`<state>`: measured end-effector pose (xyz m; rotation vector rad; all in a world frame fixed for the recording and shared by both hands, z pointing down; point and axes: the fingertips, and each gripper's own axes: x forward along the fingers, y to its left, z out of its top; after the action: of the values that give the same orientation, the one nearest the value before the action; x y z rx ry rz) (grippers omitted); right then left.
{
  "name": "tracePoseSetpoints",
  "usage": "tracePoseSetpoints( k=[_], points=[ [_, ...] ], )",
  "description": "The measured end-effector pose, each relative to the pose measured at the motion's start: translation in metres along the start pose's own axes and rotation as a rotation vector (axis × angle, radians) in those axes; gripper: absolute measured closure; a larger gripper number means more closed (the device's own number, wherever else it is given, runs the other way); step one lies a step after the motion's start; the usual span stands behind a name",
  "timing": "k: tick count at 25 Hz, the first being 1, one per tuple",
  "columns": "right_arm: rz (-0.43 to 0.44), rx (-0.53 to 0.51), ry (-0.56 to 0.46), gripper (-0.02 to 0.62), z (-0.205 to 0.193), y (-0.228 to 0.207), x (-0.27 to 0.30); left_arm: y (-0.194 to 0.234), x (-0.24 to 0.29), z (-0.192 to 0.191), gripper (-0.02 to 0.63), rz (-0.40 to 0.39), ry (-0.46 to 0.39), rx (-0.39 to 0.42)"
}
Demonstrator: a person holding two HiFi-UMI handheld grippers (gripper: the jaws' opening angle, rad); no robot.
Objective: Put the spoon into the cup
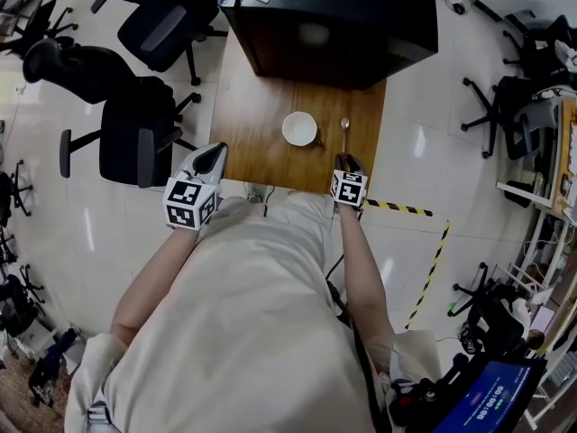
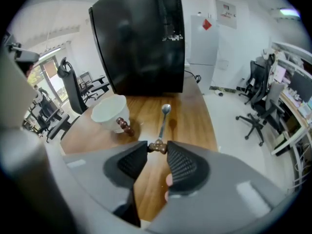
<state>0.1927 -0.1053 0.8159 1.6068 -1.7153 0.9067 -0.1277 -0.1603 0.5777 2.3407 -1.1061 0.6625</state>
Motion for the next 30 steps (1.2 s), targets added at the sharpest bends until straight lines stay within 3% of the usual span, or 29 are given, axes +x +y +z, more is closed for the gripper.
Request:
tracePoseSetpoints(
  k=[15,30],
  points=[
    [0.084,-0.053,-0.108,0.469,0.047,0.054,-0.049,0.0,-0.009,0.001,0.606,-0.027,-0.037,0.0],
    [0.164,-0.124,-0.033,0.468,0.037,0.107,-0.033,0.009,-0.01,-0.008,0.606,-0.037,-0.044,-0.012]
  ],
)
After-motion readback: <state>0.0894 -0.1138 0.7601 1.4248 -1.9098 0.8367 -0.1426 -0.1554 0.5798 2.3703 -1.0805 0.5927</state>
